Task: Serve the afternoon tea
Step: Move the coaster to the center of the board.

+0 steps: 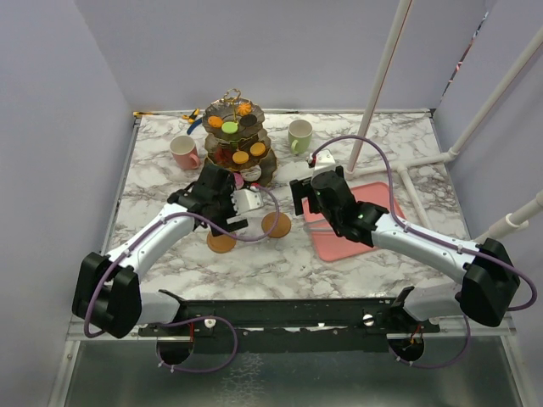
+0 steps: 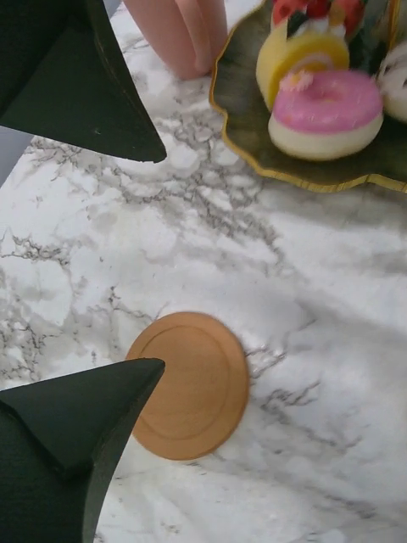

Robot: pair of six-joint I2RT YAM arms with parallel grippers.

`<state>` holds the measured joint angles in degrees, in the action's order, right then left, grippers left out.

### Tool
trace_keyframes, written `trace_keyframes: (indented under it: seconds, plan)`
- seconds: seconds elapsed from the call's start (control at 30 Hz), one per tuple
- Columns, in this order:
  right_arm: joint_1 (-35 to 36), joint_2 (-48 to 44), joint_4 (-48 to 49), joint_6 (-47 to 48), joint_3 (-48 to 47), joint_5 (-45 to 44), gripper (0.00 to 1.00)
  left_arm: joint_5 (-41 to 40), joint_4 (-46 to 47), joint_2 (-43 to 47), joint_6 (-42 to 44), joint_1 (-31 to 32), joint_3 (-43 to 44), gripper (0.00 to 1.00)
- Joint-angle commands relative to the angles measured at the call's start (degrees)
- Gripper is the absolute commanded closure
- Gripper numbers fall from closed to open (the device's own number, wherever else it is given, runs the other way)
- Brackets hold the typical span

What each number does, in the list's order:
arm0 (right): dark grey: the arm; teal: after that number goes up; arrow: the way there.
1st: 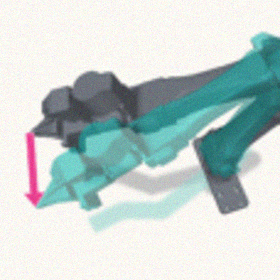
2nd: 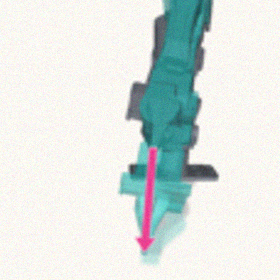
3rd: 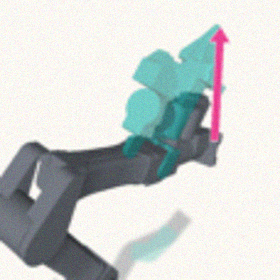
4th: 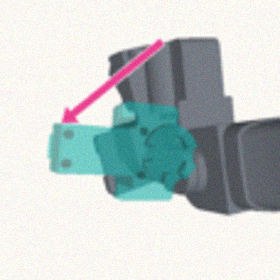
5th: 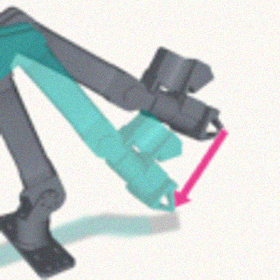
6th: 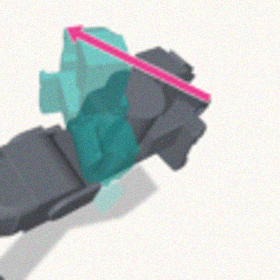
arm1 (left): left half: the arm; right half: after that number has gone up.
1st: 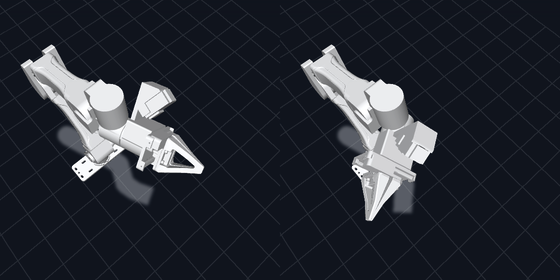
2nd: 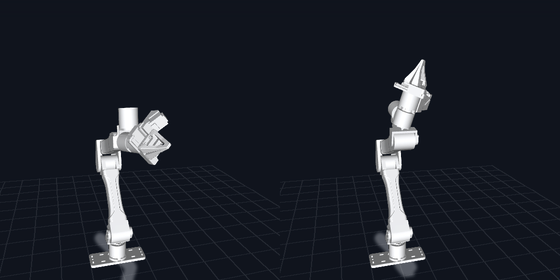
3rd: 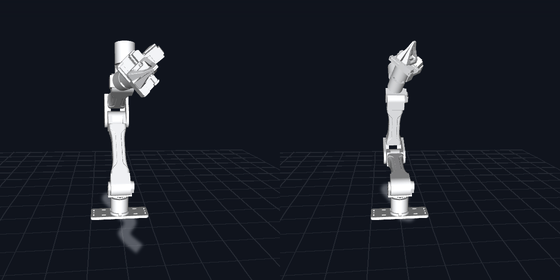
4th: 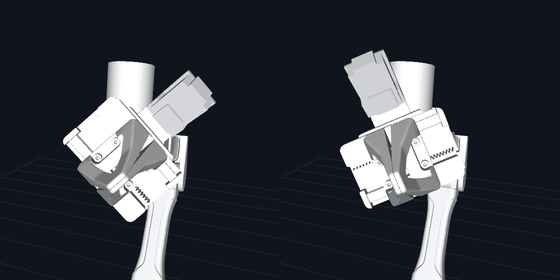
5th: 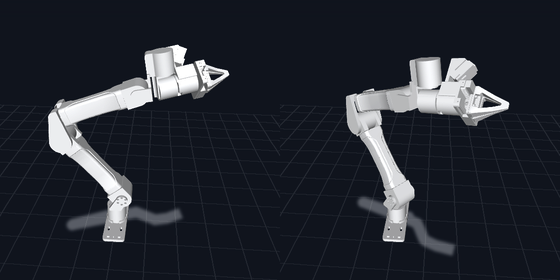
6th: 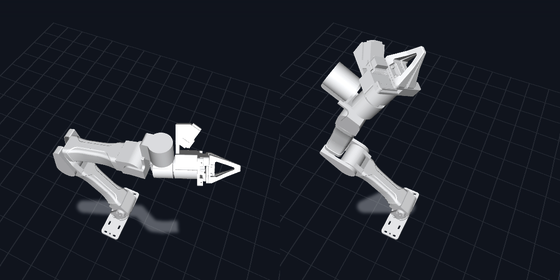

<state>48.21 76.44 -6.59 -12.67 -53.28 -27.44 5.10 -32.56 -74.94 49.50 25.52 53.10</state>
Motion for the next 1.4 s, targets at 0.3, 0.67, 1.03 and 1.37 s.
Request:
trace_keyframes:
  seconds: [0.3,0.67,1.03,1.37]
  plan:
    - [-0.72,-0.84,-1.49,-1.87,1.3,-0.83,0.03,-3.82,0.75,-1.32,8.88,0.1,-9.28,0.01]
    - [-1.3,-0.72,-0.79,-2.44,2.57,-0.38,0.04,-7.31,10.54,-9.66,0.82,2.38,-10.69,0.01]
    - [-2.4,-1.2,-1.03,-2.54,3.28,-0.67,0.04,-6.43,13.74,-17.08,-5.53,5.85,-3.96,0.01]
    - [-3.44,-3.59,-2.28,-3.05,5.26,-1.43,0.04,-6.42,15.29,-21.17,-8.48,7.12,1.83,0.01]
